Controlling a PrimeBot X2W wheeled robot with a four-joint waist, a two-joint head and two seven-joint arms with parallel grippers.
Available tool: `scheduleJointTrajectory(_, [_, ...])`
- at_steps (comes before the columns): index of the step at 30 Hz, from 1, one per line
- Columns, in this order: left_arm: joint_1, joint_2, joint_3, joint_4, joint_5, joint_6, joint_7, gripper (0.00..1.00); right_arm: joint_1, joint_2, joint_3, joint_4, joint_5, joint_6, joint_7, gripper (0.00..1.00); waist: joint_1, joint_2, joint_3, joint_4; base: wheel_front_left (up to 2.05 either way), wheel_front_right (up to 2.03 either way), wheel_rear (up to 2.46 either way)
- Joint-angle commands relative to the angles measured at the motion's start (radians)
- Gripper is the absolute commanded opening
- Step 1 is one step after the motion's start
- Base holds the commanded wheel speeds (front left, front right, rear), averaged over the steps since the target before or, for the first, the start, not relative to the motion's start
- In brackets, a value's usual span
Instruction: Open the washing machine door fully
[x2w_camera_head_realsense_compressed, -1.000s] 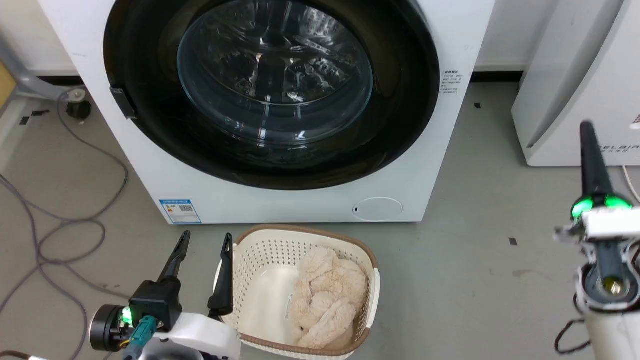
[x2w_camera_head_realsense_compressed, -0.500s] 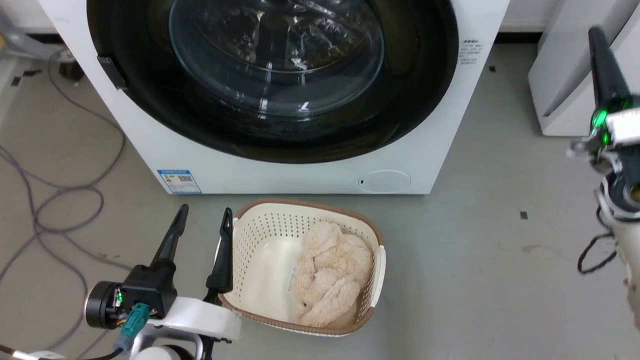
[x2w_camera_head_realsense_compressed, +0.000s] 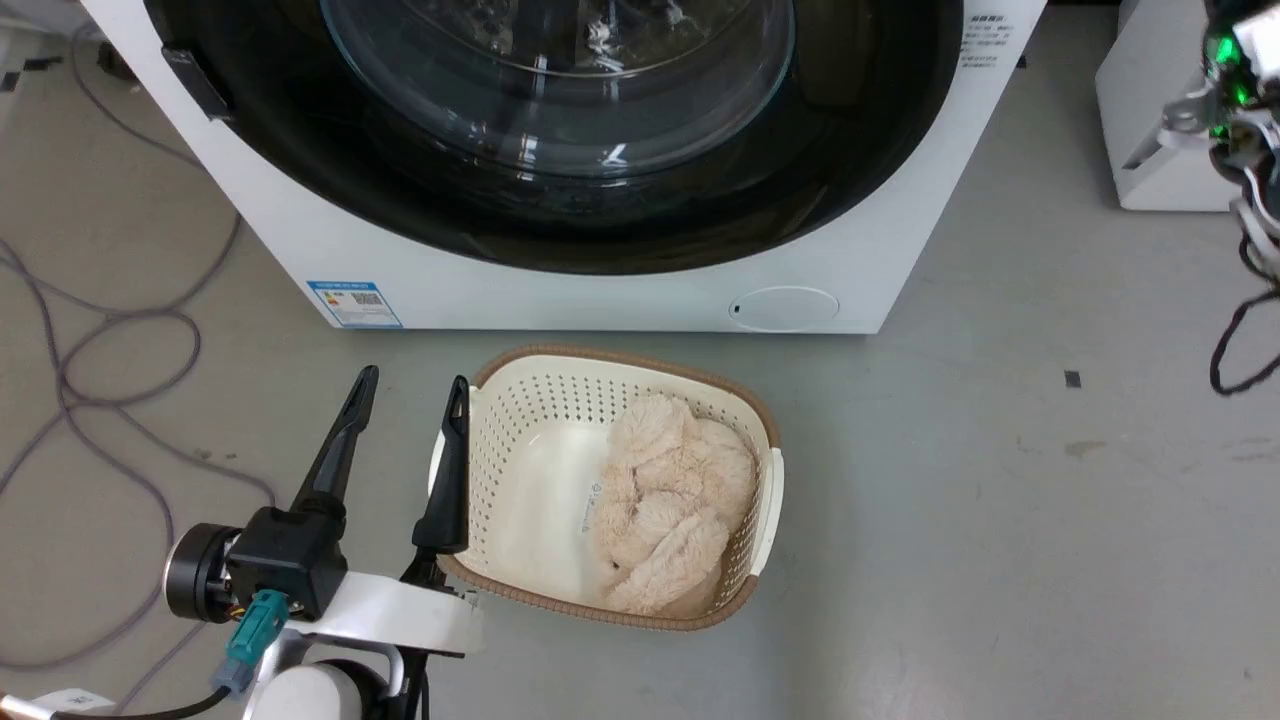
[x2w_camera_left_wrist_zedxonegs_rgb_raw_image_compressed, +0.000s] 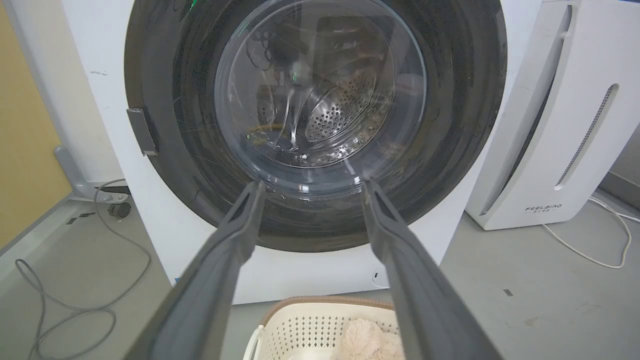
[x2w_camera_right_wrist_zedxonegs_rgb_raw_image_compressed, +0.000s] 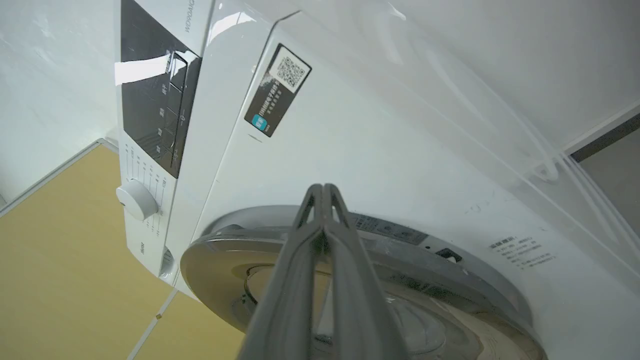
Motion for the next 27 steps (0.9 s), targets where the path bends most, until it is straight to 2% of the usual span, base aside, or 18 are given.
scheduleJointTrajectory(1, [-0.019,0.004,-0.001,-0.008,-0.009,-0.007,-0.014,1.00,-0.087,-0.010,0.085,0.065,0.056,0.000,0.032,0.00,-0.0002,0.0000,0.014,0.001,0.00,0.00,0.00])
scheduleJointTrajectory(9, [-0.033,0.003,-0.002,-0.015,-0.015,-0.016,-0.031,1.00,-0.286,0.022,0.328,0.271,0.161,0.000,0.175,0.00,-0.0002,0.0000,0.046,0.005,0.00,0.00,0.00])
scheduleJointTrajectory(27, [-0.067,-0.001,-0.011,-0.028,-0.026,-0.034,-0.066,1.00,-0.572,0.141,0.640,0.506,0.320,0.000,0.373,0.00,-0.0002,0.0000,0.115,0.008,0.00,0.00,0.00])
